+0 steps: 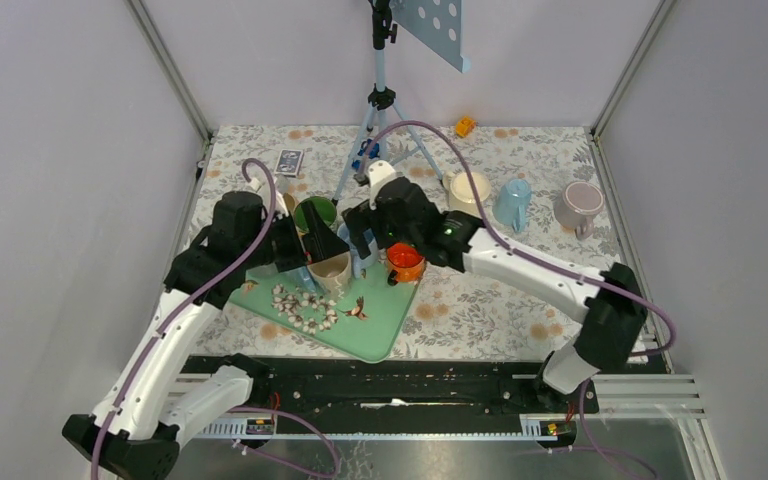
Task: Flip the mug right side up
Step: Place the cup on the tray, then turn over the cup at the center of the board.
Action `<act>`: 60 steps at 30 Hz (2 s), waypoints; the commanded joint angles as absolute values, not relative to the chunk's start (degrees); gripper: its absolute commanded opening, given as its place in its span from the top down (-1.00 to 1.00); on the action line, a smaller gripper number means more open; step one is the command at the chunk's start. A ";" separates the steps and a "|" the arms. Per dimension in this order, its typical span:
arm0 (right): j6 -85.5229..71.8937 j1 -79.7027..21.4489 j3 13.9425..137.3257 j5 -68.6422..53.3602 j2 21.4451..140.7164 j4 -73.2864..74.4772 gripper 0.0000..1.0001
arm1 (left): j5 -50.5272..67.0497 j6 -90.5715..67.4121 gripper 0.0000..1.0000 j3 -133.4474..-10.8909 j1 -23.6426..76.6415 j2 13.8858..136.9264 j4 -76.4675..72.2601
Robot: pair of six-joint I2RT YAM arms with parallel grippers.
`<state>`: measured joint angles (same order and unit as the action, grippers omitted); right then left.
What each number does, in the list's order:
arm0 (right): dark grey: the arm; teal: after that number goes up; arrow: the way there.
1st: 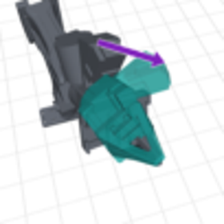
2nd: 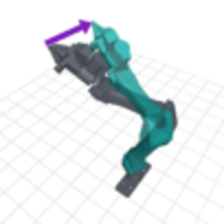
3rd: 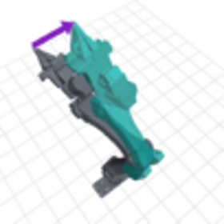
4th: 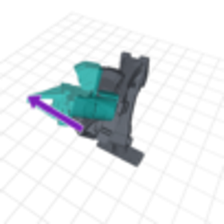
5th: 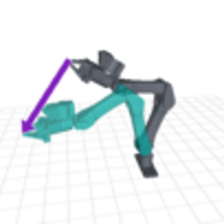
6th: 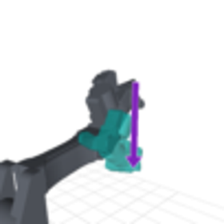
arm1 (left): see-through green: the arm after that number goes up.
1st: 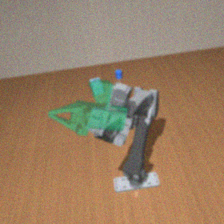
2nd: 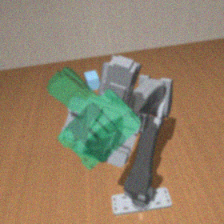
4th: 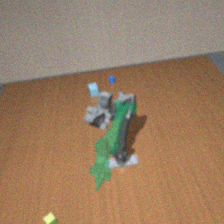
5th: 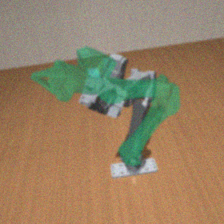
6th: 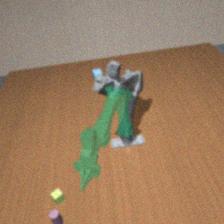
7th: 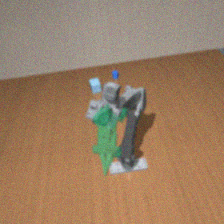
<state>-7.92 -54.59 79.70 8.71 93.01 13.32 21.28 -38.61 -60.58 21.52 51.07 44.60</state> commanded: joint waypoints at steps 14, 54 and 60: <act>-18.14 -44.04 63.76 18.37 76.19 20.17 -0.99 | 10.22 -39.03 -0.98 -65.73 40.04 61.41 26.29; -5.08 -4.30 54.85 2.16 89.19 -3.60 -0.99 | 14.93 -32.56 -0.98 -62.35 41.96 63.72 21.58; -4.81 -3.59 57.37 0.23 93.97 -3.66 -0.99 | 14.53 -32.78 -0.98 -62.04 42.01 63.32 21.61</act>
<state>-6.33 -3.86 53.69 3.16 91.77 -1.06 14.17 -33.85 -62.19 41.91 65.21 24.12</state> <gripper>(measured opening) 0.994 0.990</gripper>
